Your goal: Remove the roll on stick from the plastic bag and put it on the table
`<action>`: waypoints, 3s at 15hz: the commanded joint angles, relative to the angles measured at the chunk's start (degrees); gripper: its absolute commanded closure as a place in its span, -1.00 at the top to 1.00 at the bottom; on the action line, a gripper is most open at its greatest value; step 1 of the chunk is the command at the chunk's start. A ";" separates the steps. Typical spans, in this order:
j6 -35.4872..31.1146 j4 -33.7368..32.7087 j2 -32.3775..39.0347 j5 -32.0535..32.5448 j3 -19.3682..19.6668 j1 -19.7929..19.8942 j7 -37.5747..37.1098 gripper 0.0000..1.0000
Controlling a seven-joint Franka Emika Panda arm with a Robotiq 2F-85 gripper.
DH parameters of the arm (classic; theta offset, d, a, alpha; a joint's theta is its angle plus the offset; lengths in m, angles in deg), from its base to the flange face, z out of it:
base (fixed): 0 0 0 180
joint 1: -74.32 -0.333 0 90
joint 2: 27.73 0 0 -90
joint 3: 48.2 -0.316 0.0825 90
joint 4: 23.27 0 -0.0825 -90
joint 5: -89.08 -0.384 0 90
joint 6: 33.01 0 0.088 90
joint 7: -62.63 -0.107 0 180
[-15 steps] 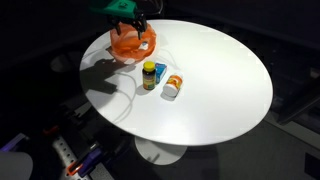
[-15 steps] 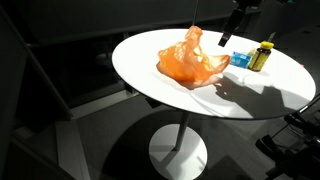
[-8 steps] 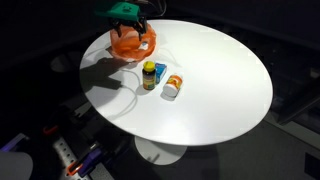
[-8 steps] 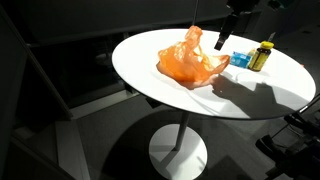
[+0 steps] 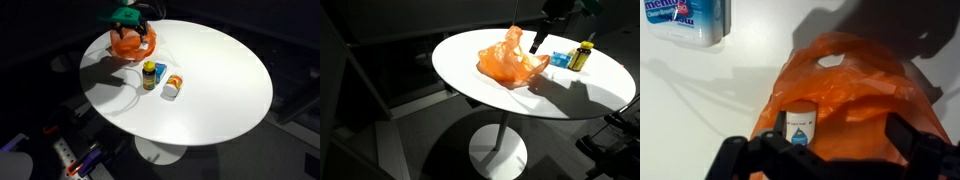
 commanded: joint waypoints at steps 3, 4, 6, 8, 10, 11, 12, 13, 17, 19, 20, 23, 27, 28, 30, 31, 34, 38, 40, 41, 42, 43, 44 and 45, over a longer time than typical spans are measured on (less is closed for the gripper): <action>-3.91 -3.38 5.13 -0.16 -3.38 2.16 1.46 1.00; -4.35 -3.96 5.97 0.15 -3.79 2.34 1.27 1.00; -4.81 -5.60 7.80 1.23 -4.08 2.47 0.31 1.00; -4.86 -7.26 9.45 1.76 -4.25 2.66 -0.25 1.00; -4.79 -8.84 11.15 2.19 -4.35 2.99 -0.36 1.00; -4.72 -9.59 11.97 2.24 -4.52 3.26 -0.29 1.00; -4.73 -10.28 12.75 2.28 -4.71 3.54 -0.22 1.00; -4.55 -11.05 13.57 1.99 -5.12 3.96 0.06 1.00; -4.30 -13.38 16.29 1.61 -6.89 5.37 0.61 1.00; -4.31 -14.33 17.40 1.89 -7.37 5.79 0.56 1.00; -4.25 -14.78 17.83 1.92 -7.58 6.01 0.59 1.00; -4.34 -15.89 19.00 2.59 -7.29 6.03 0.06 1.00; -4.36 -16.64 19.90 2.66 -7.39 6.22 -0.15 0.50; -4.42 -16.70 19.90 2.60 -7.43 6.27 -0.23 0.48; -4.38 -16.82 19.67 2.66 -7.26 6.21 -0.59 0.17; -4.24 -16.90 19.51 2.61 -7.24 6.24 -0.72 -0.02; -3.72 -16.90 18.56 2.30 -7.27 6.44 -1.14 -0.49; -2.05 -17.09 17.49 1.70 -7.55 6.74 -1.76 -0.50; 0.34 -17.26 16.71 1.00 -8.18 7.23 -1.48 -0.50; 1.62 -17.39 16.35 0.76 -8.31 7.32 -1.40 -0.50; 3.05 -17.55 15.88 0.44 -8.50 7.48 -1.20 -0.50; 4.79 -17.62 15.31 0.19 -8.63 7.61 -1.09 -0.50; 6.05 -17.56 14.71 0.07 -8.56 7.55 -1.08 -0.50; 7.53 -17.34 13.82 0.01 -8.44 7.46 -1.02 -0.50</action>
